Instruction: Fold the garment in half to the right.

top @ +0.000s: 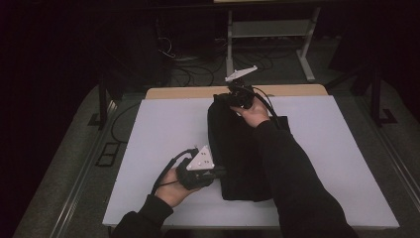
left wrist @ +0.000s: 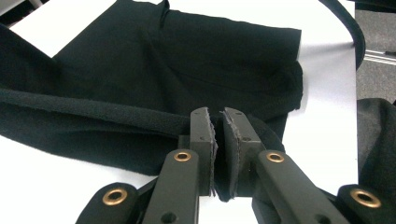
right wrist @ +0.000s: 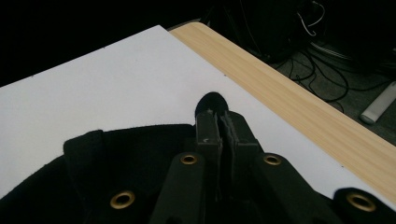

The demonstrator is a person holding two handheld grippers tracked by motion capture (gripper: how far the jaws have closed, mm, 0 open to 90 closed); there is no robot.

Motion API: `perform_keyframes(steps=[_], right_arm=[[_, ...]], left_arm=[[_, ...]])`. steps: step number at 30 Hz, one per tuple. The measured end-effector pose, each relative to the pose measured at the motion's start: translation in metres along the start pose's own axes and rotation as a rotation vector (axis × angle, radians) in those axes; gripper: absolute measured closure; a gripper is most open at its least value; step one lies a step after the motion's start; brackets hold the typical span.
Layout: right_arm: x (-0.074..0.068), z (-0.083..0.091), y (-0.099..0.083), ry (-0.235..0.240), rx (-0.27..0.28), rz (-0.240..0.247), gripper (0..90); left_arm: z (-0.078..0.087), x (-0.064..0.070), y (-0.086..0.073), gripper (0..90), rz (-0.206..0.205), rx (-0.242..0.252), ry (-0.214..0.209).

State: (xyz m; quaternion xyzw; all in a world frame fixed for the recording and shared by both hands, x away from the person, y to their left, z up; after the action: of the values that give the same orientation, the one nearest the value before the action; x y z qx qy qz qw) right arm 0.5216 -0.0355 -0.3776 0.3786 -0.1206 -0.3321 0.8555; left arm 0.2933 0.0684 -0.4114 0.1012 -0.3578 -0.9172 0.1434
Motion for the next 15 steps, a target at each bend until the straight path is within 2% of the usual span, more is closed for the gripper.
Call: perform_keyframes(steps=[9, 15], right_arm=[[0.010, 0.010, -0.008, -0.012, 0.008, -0.016, 84.3], [0.019, 0.016, -0.016, -0.025, 0.007, -0.035, 84.4]], left_arm=[[-0.007, 0.001, 0.012, 80.9, -0.031, -0.007, -0.011], [-0.013, 0.004, 0.020, 81.0, -0.037, 0.002, -0.021]])
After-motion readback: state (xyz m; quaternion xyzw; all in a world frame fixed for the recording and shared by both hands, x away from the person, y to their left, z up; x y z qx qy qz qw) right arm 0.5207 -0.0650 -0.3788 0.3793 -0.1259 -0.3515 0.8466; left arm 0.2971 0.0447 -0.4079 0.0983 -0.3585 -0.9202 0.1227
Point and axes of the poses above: each handheld gripper's, and its own axes: z roughly backward along the jaws, y roughly out of its top, x roughly to its right, the point moved 6 cm from there along -z, roughly forward along the jaws, and after that the axes turned 8 degrees about -x, right-handed, at the moved point
